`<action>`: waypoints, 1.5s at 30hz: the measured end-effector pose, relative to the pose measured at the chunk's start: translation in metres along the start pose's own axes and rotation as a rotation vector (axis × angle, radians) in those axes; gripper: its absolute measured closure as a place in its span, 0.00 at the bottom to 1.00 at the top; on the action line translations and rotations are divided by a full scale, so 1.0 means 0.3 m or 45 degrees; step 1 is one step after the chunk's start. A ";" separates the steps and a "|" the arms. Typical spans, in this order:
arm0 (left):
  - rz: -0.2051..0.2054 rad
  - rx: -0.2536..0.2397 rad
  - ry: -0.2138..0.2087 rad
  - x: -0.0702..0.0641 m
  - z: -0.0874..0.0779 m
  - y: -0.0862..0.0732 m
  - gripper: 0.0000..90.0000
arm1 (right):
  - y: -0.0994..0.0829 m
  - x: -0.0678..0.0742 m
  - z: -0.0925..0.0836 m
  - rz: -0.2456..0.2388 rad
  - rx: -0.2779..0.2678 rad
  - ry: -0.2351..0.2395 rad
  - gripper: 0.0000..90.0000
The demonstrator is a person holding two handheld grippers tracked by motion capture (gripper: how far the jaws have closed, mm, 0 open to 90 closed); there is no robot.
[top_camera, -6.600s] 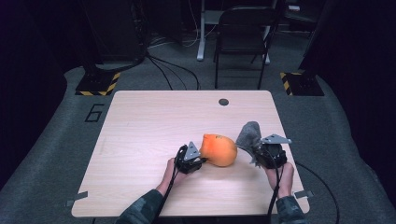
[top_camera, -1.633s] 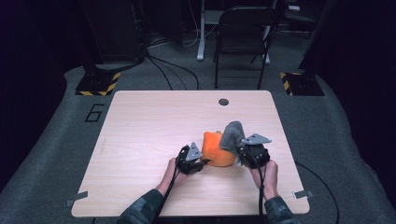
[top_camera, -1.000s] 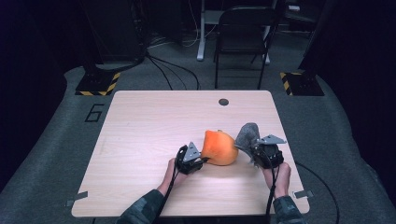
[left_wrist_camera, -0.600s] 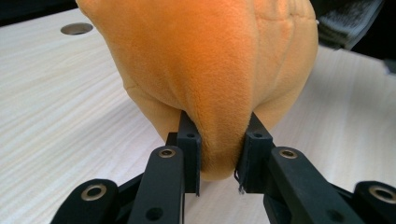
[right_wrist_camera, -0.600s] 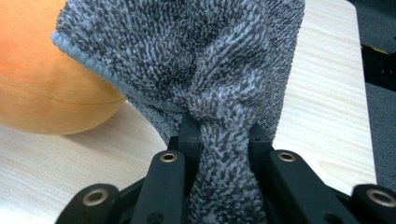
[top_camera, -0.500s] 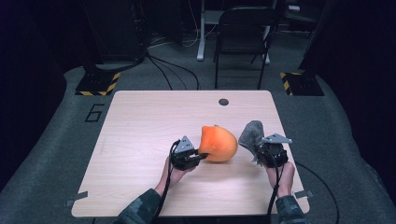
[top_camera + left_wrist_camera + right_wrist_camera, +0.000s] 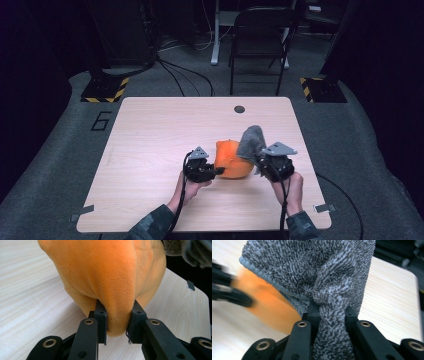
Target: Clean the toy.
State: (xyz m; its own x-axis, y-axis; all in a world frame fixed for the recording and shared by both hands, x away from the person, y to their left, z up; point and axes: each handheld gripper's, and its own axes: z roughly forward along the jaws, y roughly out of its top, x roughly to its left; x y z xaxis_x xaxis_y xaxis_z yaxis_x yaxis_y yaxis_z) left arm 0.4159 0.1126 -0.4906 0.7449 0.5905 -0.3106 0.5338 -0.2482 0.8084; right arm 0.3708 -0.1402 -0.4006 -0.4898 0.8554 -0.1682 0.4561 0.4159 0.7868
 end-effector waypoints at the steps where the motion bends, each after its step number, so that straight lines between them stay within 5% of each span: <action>1: -0.013 0.003 -0.001 -0.004 0.004 -0.003 0.82 | 0.012 0.035 0.007 -0.033 0.015 0.011 0.84; 6: -0.002 0.022 -0.009 -0.003 0.014 -0.011 0.81 | 0.020 0.166 0.089 -0.164 0.089 0.010 0.83; 9: -0.005 0.031 -0.013 0.004 0.018 -0.017 0.81 | 0.002 0.182 0.127 -0.230 0.102 -0.021 0.83; 19: 0.004 0.030 -0.013 -0.002 0.019 -0.017 0.80 | -0.028 0.114 0.121 -0.175 0.133 -0.017 0.83; 26: 0.012 0.029 -0.011 -0.001 0.020 -0.016 0.80 | -0.063 0.054 0.131 -0.082 0.168 -0.035 0.83; 33: 0.028 0.029 -0.008 -0.001 0.021 -0.016 0.80 | -0.107 -0.007 0.166 -0.022 0.217 -0.055 0.83; 40: 0.036 0.028 -0.005 -0.002 0.021 -0.016 0.80 | -0.174 -0.076 0.230 0.049 0.339 -0.059 0.83; 45: 0.034 0.025 -0.003 -0.001 0.021 -0.016 0.80 | -0.173 -0.093 0.231 0.065 0.339 -0.052 0.83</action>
State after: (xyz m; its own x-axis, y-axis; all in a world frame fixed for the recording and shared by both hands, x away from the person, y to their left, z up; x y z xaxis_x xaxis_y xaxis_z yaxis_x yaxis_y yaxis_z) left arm 0.4156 0.1089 -0.4976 0.7600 0.5818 -0.2897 0.5213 -0.2794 0.8063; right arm 0.4121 -0.1643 -0.4779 -0.4332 0.8869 -0.1603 0.6615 0.4336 0.6119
